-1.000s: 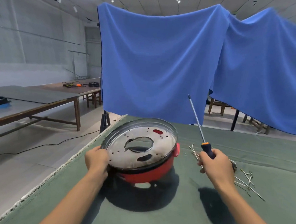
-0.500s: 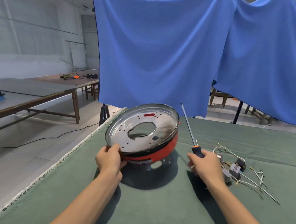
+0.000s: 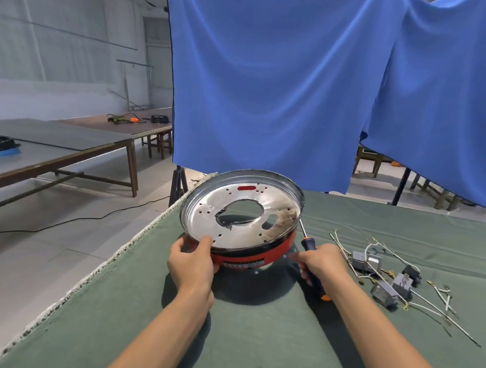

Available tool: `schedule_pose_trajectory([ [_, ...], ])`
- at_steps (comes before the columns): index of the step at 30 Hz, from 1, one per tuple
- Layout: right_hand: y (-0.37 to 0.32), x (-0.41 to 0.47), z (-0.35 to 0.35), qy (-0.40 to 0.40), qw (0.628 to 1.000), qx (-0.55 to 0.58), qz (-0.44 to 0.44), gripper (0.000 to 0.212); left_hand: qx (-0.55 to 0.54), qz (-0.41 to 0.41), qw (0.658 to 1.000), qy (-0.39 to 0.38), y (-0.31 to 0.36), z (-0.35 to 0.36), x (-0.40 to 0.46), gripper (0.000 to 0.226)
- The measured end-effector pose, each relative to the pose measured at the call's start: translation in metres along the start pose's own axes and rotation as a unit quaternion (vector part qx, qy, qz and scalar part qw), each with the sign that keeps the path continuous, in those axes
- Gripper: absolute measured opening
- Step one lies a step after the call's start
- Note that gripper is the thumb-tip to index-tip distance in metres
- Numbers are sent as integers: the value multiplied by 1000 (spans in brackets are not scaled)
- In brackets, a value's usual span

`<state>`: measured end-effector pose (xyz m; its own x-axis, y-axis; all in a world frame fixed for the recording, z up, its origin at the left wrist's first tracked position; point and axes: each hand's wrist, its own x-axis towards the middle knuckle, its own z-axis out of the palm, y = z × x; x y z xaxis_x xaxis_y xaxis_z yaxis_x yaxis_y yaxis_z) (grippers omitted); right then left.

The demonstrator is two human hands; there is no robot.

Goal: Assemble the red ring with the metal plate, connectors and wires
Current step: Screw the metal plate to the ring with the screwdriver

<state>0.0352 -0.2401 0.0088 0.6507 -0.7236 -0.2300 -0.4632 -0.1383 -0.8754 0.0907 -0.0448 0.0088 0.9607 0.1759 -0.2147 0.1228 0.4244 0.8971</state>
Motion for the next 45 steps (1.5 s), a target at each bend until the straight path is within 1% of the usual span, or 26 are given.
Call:
schedule_pose_trajectory([
  [5,-10,-2,6,17,996,-85,10,30,-9,7,1000,15,3,-4,2,35],
  [9,-10,1,8,30,995,-97,10,25,-15,2,1000,21,7,-9,6,31],
  [13,-6,3,1,9,998,-59,13,20,-17,-3,1000,22,9,-11,6,30],
  [16,-2,-2,-10,-7,1000,20,10,14,-3,-5,1000,16,10,-11,8,29],
  [18,-1,-7,-20,5,997,82,5,11,23,4,1000,2,11,-11,9,22],
  [19,-2,-10,-27,13,994,108,-2,12,31,12,999,-8,13,-11,8,19],
  [22,-11,-19,-45,38,988,144,-37,15,52,29,997,-39,18,-12,6,30],
  [27,-25,-39,-71,106,977,136,-123,17,105,18,990,-97,31,-17,3,10],
  [31,-27,-57,-86,134,964,137,-186,16,141,-14,983,-114,44,-23,1,15],
  [33,-30,-66,-91,128,959,134,-212,13,178,-26,975,-131,47,-26,-1,15],
  [36,-35,-75,-94,117,957,93,-248,10,224,-33,962,-150,49,-25,-8,16],
  [39,-39,-81,-91,76,961,49,-260,9,264,-23,948,-175,49,-22,-10,25],
  [41,-40,-82,-87,42,964,18,-261,10,304,-4,931,-199,49,-21,-10,29],
  [45,-40,-81,-78,-8,963,-47,-264,12,377,19,891,-252,52,-21,-6,25],
])
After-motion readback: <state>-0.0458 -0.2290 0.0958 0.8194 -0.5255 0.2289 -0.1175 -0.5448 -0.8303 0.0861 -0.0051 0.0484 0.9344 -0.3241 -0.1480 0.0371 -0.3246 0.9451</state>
